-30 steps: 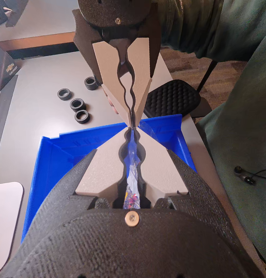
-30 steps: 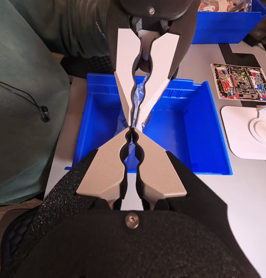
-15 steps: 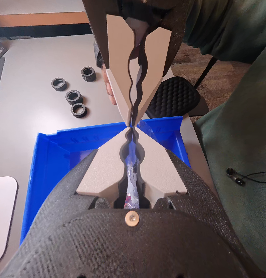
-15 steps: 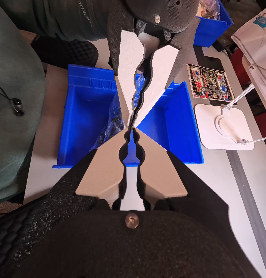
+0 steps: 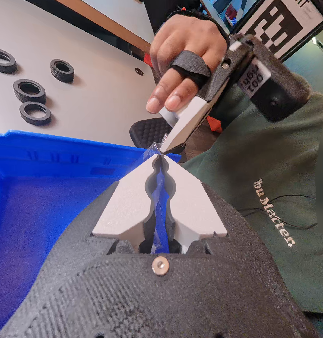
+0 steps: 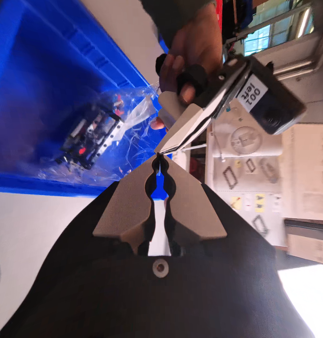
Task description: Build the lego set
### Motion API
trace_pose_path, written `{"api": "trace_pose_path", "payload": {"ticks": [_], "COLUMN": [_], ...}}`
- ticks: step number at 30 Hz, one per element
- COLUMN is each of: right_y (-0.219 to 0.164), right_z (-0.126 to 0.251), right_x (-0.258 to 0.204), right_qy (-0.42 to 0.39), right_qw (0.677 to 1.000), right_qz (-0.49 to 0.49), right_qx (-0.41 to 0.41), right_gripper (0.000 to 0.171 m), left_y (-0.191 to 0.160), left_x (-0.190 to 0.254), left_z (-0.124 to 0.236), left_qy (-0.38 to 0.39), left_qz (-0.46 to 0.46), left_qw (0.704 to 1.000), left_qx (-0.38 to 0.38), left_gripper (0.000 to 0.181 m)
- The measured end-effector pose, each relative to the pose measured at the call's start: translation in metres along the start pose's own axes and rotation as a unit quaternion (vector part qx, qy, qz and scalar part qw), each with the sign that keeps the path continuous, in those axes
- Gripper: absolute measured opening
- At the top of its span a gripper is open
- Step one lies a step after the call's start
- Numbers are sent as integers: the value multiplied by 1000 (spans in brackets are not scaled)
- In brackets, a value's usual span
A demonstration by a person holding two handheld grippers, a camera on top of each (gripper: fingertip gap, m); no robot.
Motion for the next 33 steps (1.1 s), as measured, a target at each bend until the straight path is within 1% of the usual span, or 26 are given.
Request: {"api": "trace_pose_path", "payload": {"ticks": [3, 6, 11, 16, 22, 29, 32, 33], "right_y": [-1, 0, -3, -6, -6, -6, -7, -7], "right_z": [-2, -2, -4, -4, -4, -4, -3, -2], "right_x": [-6, -13, -27, -34, -40, -47, -48, -47], "right_qy": [-17, -21, 4, 28, 16, 24, 24, 33], "right_qw": [996, 992, 978, 964, 964, 958, 965, 977], "right_qz": [81, 113, 195, 243, 247, 262, 239, 187], "right_qx": [-33, -43, -79, -100, -101, -111, -109, -96], "right_gripper": [0, 0, 0, 0, 0, 0, 0, 0], "left_y": [-2, -6, -14, -18, -20, -25, -25, -26], "left_x": [-4, -5, -12, -18, -20, -24, -25, -24], "left_z": [-2, -5, -12, -18, -19, -23, -24, -25], "left_qy": [-4, -17, -30, -36, -46, -52, -50, -49], "left_qz": [15, 27, 49, 64, 78, 94, 93, 88], "left_qw": [1000, 999, 997, 995, 994, 991, 991, 991], "left_qx": [-9, -19, -45, -61, -68, -82, -82, -84], "left_gripper": [0, 0, 0, 0, 0, 0, 0, 0]}}
Point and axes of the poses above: each gripper's, where its closed fingertips meet, z back along the fingers, y out of its top, x = y × z across the jaws, the point moved 3 cm from there along z, back along the fingers, and after that the axes turned 7 degrees about x, right-handed, at the moved point
